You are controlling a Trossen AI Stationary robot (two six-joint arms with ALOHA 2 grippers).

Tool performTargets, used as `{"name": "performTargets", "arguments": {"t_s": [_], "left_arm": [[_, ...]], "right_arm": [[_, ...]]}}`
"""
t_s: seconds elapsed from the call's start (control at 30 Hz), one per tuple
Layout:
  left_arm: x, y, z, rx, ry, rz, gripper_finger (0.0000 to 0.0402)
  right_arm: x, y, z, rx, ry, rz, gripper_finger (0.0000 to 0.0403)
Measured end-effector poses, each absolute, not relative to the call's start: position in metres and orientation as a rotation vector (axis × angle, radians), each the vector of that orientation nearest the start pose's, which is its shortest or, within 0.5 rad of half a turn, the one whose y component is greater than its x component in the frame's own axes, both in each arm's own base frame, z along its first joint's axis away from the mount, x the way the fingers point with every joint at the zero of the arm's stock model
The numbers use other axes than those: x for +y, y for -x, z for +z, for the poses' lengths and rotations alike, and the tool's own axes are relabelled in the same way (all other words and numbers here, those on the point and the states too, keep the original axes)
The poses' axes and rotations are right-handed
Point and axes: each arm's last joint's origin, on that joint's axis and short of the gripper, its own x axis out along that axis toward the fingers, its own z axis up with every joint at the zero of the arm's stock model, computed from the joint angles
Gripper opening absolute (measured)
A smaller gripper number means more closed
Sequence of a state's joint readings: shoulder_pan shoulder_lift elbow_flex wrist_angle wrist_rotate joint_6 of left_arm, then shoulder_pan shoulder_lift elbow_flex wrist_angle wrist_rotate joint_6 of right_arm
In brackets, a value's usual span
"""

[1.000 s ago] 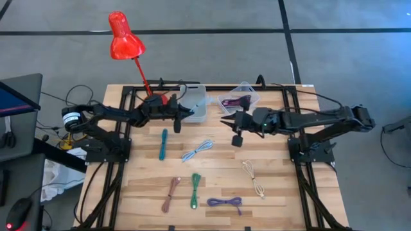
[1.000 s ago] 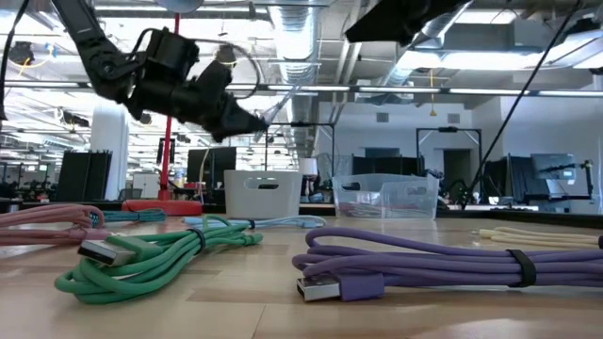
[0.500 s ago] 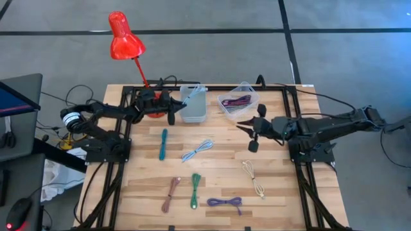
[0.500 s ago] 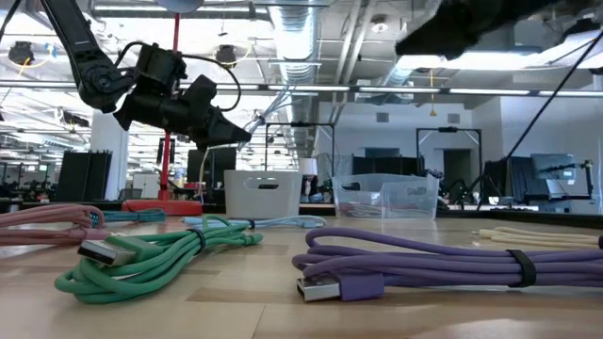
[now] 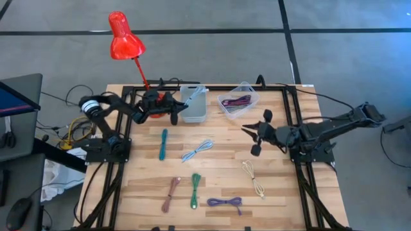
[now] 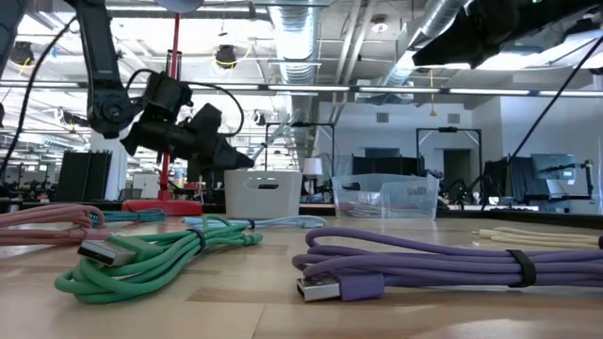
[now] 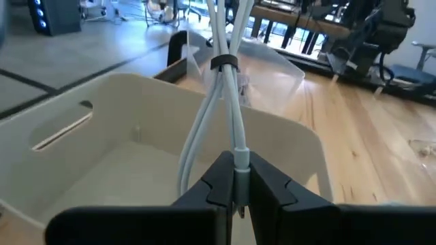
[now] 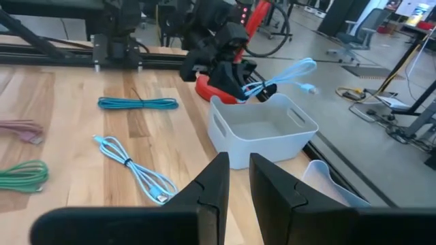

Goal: Pick & Place USB Port
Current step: Put the bottom white charger cable into the gray bin, then put the blue charger cable into the transparent bin

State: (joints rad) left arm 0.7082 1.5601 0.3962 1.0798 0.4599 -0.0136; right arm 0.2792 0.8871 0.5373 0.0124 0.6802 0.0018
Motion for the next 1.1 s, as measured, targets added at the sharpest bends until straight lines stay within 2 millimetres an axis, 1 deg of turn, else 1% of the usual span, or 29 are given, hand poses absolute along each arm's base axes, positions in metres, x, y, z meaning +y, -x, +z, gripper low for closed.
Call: {"name": "performTargets", "arguments": {"t_s": [0.1,0.2,0.53,0.8,0.87,0.93,1.1], "left_arm": [[0.164,-0.211,0.153,0.086,0.096,0.258,0.0026],[0.166,-0.212,0.151,0.089,0.104,0.278,0.003],[0.167,-0.211,0.156,0.069,0.113,0.334,0.0067],[0.167,-0.211,0.158,0.047,0.103,0.343,0.0076],[0.166,-0.212,0.162,0.017,0.102,0.329,0.0076],[0.163,-0.212,0.17,-0.02,0.112,0.276,0.0076],[0.14,-0.21,0.203,-0.117,0.029,-0.006,0.0077]], "right_arm": [[0.037,-0.186,0.251,0.298,0.162,-0.406,0.0052],[0.039,-0.185,0.251,0.295,0.167,-0.413,0.0052],[0.041,-0.185,0.251,0.292,0.147,-0.415,0.0052],[0.041,-0.185,0.251,0.293,0.147,-0.414,0.0052],[0.041,-0.185,0.25,0.293,0.147,-0.414,0.0052],[0.041,-0.185,0.251,0.294,0.147,-0.412,0.0052],[0.042,-0.185,0.25,0.299,0.144,-0.385,0.0052]]}}
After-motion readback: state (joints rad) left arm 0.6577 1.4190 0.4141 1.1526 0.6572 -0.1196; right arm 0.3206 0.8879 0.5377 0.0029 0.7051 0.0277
